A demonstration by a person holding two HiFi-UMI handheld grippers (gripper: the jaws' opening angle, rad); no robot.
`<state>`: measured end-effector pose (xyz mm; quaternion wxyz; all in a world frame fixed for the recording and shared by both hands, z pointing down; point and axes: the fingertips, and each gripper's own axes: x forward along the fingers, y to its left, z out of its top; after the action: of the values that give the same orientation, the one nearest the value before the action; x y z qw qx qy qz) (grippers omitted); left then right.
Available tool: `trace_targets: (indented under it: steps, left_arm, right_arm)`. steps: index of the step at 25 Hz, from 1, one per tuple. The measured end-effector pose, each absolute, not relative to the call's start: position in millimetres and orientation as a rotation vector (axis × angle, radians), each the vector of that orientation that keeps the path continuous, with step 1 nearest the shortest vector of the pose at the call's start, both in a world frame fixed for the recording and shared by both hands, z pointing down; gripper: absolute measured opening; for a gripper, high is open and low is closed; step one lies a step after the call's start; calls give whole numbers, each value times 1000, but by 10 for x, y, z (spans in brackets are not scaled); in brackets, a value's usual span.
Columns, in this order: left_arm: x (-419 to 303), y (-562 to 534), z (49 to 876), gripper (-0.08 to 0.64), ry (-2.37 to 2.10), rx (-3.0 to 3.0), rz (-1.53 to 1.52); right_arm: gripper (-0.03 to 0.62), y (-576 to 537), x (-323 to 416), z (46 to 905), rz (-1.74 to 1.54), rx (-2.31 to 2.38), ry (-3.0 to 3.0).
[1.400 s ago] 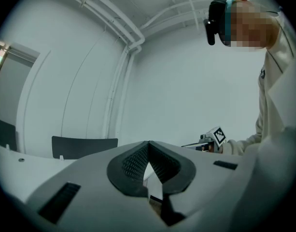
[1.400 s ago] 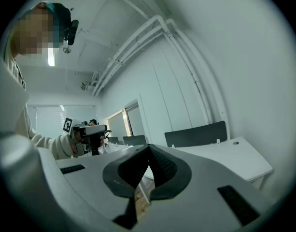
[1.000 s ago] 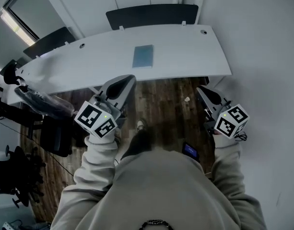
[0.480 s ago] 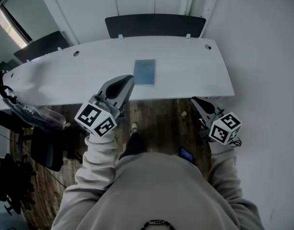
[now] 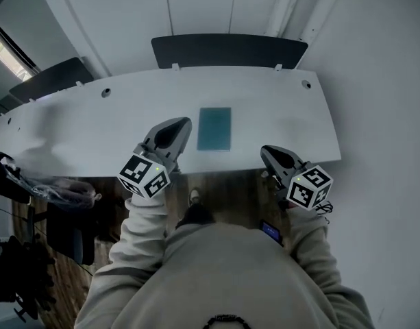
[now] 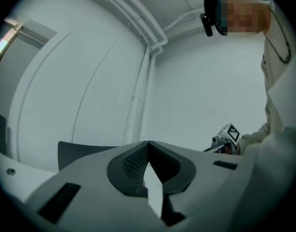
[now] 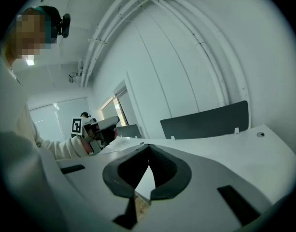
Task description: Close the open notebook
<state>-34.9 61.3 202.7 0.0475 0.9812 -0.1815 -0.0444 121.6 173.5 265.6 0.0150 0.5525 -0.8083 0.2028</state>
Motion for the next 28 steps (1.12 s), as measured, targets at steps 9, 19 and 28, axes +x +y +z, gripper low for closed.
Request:
trace_targets:
  steps: [9,19,28]
  left_arm:
    - [-340,-705,2505,3,-531,2987,28]
    - [35,-1239,2774,3,-349,2931,114]
    - [102,-1455,2916,2,-458,2836,162]
  right_arm:
    - [20,556,1731,2779,747,1874,-2337]
    - [20,-283,1864,2919,794,1848,-2317]
    - [20,-793,1917,2965,789,1732,-2377]
